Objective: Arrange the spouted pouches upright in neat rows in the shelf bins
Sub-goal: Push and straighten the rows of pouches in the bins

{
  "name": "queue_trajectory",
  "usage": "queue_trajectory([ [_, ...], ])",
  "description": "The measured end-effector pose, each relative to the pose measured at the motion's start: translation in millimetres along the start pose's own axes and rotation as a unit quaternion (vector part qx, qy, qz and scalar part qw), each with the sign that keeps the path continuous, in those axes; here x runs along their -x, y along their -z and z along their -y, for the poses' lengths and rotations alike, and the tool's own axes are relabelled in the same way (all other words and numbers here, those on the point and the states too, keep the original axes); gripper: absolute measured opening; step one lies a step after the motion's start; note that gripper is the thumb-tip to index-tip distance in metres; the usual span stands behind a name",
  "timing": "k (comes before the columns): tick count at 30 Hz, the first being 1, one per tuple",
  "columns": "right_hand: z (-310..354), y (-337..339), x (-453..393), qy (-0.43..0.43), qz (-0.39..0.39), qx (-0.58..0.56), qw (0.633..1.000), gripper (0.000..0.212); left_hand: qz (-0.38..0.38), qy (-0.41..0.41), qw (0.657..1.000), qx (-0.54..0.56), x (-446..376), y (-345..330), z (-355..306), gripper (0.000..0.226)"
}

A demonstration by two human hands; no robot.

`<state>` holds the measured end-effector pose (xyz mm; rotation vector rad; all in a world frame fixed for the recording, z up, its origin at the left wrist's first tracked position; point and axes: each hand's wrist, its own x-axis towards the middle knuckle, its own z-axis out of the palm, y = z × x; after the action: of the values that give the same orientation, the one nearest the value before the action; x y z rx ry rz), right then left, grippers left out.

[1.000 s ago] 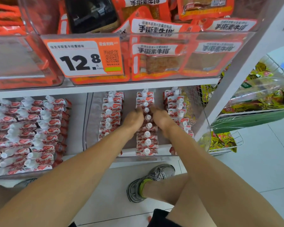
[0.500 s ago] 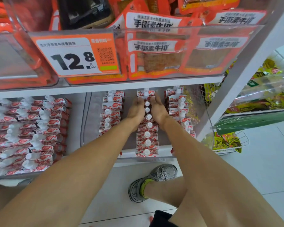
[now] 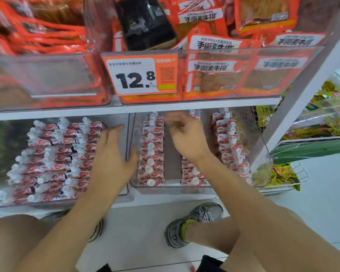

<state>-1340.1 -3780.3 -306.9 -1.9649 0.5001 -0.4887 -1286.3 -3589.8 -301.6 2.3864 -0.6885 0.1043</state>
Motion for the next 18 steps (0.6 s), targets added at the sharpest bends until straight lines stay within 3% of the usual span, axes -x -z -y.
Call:
queue_trajectory([
  [3, -0.2, -40.8, -33.0, -0.184, 0.015, -0.091, 0.978, 0.014, 0.074, 0.036, 0.995, 0.062, 8.1, -5.4, 16.4, 0.051],
  [5, -10.8, -63.9, -49.8, -0.241, 0.024, -0.078, 0.967, 0.022, 0.079, 0.031, 0.991, 0.104, 10.6, -8.5, 23.8, 0.051],
  [9, -18.5, -85.8, -57.5, -0.272, 0.024, -0.051, 0.961, 0.04, 0.112, 0.04, 0.974, 0.193, 11.3, -9.1, 40.0, 0.058],
  [12, -27.1, -92.4, -56.6, -0.266, -0.012, -0.091, 0.959, 0.035, 0.145, 0.024, 0.962, 0.232, 8.7, -7.4, 48.6, 0.058],
  [18, -31.7, -102.2, -58.7, -0.246, 0.004, -0.083, 0.966, 0.031, 0.157, 0.024, 0.943, 0.291, 8.2, -1.3, 47.8, 0.057],
])
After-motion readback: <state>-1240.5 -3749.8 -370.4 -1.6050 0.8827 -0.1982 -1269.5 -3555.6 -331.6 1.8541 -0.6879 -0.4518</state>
